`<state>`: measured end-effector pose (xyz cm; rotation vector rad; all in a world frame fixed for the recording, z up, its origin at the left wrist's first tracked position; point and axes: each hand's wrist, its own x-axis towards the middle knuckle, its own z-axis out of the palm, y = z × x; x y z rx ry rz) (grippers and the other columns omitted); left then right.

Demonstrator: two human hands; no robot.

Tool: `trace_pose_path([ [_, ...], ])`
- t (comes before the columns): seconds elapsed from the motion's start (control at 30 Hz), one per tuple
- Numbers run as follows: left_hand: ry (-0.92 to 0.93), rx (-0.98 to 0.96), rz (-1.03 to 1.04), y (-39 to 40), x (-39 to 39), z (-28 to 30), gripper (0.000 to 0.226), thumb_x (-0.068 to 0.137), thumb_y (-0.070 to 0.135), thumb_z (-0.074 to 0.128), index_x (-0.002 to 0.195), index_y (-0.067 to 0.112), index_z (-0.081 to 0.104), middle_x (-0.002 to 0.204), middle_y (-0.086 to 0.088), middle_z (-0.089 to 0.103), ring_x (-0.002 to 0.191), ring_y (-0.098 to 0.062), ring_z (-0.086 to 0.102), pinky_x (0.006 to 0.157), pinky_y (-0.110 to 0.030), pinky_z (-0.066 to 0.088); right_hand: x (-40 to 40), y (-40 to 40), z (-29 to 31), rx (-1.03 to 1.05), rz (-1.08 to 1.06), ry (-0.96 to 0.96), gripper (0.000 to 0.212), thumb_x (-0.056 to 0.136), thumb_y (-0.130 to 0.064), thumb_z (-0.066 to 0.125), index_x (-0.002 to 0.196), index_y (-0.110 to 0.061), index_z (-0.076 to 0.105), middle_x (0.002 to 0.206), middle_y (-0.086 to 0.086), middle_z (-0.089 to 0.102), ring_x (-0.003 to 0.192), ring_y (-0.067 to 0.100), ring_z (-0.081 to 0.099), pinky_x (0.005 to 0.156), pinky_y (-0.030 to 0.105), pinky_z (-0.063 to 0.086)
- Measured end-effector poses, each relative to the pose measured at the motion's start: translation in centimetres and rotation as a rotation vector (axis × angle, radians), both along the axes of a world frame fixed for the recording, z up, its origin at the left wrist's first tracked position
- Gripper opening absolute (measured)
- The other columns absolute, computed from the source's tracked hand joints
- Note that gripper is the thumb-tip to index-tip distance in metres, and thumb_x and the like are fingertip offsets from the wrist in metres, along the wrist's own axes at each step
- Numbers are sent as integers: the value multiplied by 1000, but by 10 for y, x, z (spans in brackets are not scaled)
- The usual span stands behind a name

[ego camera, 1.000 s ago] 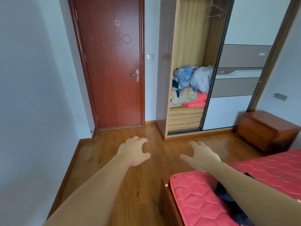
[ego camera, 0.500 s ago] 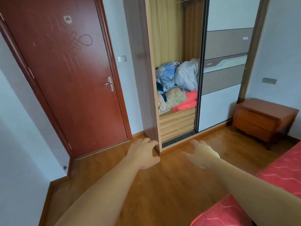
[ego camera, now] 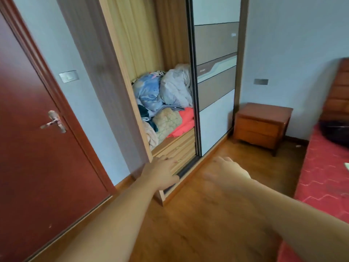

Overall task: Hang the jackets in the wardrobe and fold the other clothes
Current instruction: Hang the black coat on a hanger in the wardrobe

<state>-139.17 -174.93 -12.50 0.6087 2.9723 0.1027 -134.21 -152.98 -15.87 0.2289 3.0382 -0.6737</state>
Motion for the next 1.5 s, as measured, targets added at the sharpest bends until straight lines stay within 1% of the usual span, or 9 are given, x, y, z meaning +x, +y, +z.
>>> trace_pose_path([
  [0.1,-27,10,-175,33,-73,-20,66,86,50,53,148,35,34,152,2,37,135,-23,39,103,-45,41,-30,27,-18,-23,-227,-11,72,84,-63,57,145,-30,36,144,0,42,123,23,51,90,37,53],
  [0.27,-92,54,-442,107,-147,-51,64,85,51,52,145,38,35,150,7,37,133,-21,41,101,-41,44,-30,61,-47,5,-526,-147,74,85,-65,53,146,-28,32,144,1,40,126,25,47,91,40,49],
  [0.4,-119,47,-726,200,-143,-61,60,88,50,53,145,39,35,153,6,36,136,-21,39,105,-41,43,8,91,-55,-2,-797,-201,74,83,-66,53,144,-27,35,141,2,42,127,29,45,95,44,47],
  [0.63,-157,-60,-1113,344,-82,-92,62,88,49,52,146,35,34,151,3,38,136,-23,38,105,-43,40,83,146,-102,-139,-1183,-268,74,82,-66,52,143,-29,34,138,1,43,124,28,47,87,40,46],
  [1.07,-268,-281,-1450,523,-13,-187,58,89,44,52,145,34,36,146,4,41,131,-24,40,104,-42,36,153,229,-196,-454,-1680,-319,71,81,-62,54,140,-25,39,135,3,45,121,26,51,92,40,48],
  [1.2,-293,-342,-1533,585,-12,-227,58,90,43,52,145,33,36,146,5,42,132,-24,41,105,-43,37,138,279,-227,-624,-1832,-167,77,80,-59,60,142,-18,40,138,8,49,123,26,52,97,35,45],
  [1.3,-324,-368,-1580,638,-16,-255,58,90,40,52,145,33,36,146,6,43,131,-23,44,104,-42,38,124,329,-248,-714,-1923,-20,73,84,-52,63,142,-14,42,137,7,53,125,23,51,95,28,39],
  [1.4,-349,-388,-1577,688,-23,-281,57,90,39,51,145,33,37,145,4,44,130,-23,45,103,-42,40,112,380,-271,-739,-1989,22,66,87,-47,61,141,-12,44,121,4,59,122,22,53,92,29,39],
  [1.5,-383,-420,-1605,723,-23,-311,56,90,39,51,144,33,37,144,3,44,130,-23,45,103,-44,41,100,427,-303,-790,-2095,56,49,88,-35,60,127,-5,56,102,8,67,108,24,60,81,30,42],
])
